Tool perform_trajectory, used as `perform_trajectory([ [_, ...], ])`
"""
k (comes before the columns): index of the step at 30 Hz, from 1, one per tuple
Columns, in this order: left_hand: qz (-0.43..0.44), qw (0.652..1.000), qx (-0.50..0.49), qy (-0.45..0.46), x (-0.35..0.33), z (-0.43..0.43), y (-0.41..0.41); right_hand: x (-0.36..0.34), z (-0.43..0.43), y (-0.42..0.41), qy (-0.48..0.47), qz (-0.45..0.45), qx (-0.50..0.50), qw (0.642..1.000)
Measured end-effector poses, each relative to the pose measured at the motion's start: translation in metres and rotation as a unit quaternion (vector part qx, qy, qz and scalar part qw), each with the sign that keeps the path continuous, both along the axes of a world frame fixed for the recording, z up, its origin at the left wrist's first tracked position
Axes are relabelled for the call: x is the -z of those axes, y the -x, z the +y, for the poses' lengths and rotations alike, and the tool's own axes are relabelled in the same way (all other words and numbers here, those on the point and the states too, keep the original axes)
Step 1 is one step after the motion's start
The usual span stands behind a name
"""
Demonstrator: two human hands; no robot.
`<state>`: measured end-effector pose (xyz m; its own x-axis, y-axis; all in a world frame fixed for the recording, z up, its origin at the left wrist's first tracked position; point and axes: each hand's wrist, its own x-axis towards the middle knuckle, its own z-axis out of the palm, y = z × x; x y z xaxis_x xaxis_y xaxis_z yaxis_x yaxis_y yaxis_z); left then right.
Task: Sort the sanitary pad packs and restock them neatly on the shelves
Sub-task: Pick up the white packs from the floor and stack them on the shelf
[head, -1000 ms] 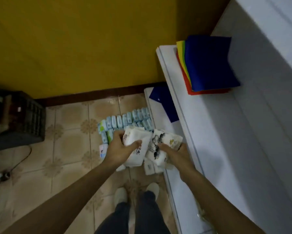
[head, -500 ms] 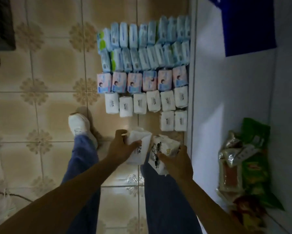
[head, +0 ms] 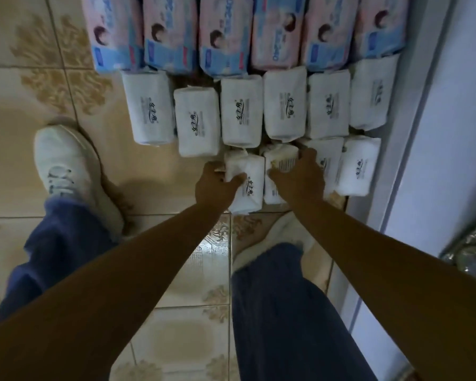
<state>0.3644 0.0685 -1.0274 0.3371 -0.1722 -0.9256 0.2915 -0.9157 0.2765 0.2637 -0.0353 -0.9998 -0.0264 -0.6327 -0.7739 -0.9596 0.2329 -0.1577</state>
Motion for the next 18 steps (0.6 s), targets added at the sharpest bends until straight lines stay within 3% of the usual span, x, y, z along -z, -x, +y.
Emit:
perform_trajectory([
  [4, 0.022, 0.999, -0.022, -0.042, -0.023, 0.009, -0.013, -0.033, 0.009, -0.017, 0.042, 0.024, -0.037, 0.998],
  [10, -0.038, 0.995, 0.000, -0.093, -0.049, 0.016, -0.081, -0.063, 0.007, -0.069, -0.012, 0.030, -0.175, 0.984],
  [15, -0.114, 0.992, 0.005, -0.062, -0.029, 0.004, -0.149, -0.035, 0.009, -0.132, 0.012, 0.028, -0.292, 0.956],
  [18, -0.071, 0.997, 0.008, 0.010, 0.005, -0.003, -0.182, -0.006, 0.012, -0.153, 0.007, 0.055, -0.278, 0.959],
])
